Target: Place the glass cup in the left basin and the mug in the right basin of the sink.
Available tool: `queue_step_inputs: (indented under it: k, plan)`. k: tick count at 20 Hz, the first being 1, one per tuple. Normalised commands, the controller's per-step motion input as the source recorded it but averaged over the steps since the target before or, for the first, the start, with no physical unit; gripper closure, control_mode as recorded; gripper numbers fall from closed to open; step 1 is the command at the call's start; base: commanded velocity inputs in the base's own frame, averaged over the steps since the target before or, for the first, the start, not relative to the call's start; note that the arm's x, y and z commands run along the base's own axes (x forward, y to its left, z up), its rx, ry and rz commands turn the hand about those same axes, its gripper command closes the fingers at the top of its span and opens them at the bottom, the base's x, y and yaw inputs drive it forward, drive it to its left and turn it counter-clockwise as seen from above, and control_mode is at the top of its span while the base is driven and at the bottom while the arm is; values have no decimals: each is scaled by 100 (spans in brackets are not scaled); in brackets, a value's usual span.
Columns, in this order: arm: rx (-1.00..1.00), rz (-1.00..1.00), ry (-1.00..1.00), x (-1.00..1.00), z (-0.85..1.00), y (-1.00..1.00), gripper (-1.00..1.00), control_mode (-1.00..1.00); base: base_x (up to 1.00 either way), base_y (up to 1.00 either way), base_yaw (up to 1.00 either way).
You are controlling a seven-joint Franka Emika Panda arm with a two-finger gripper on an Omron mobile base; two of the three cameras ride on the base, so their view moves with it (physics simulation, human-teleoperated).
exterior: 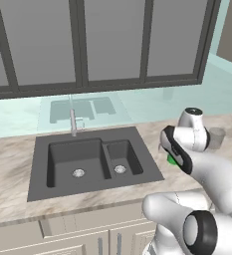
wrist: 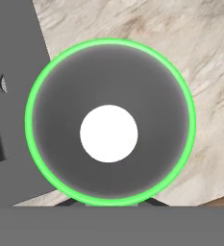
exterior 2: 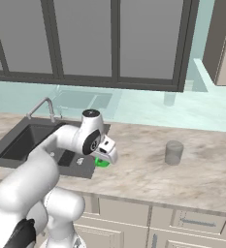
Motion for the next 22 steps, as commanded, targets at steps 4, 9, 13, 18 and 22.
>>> queue_step_inputs:
  k: [4, 9, 13, 18, 22]
  plan:
    - [8, 13, -2, 10, 0, 33, 100, -100, 0, 0, 0]
    - [7, 17, -1, 10, 5, 36, 100, -100, 0, 0, 0]
    - [4, 19, 0, 13, 5, 37, 100, -100, 0, 0, 0]
    - [0, 20, -1, 23, 0, 34, 100, -100, 0, 0, 0]
    - [0, 18, 0, 26, 0, 37, 100, -100, 0, 0, 0]
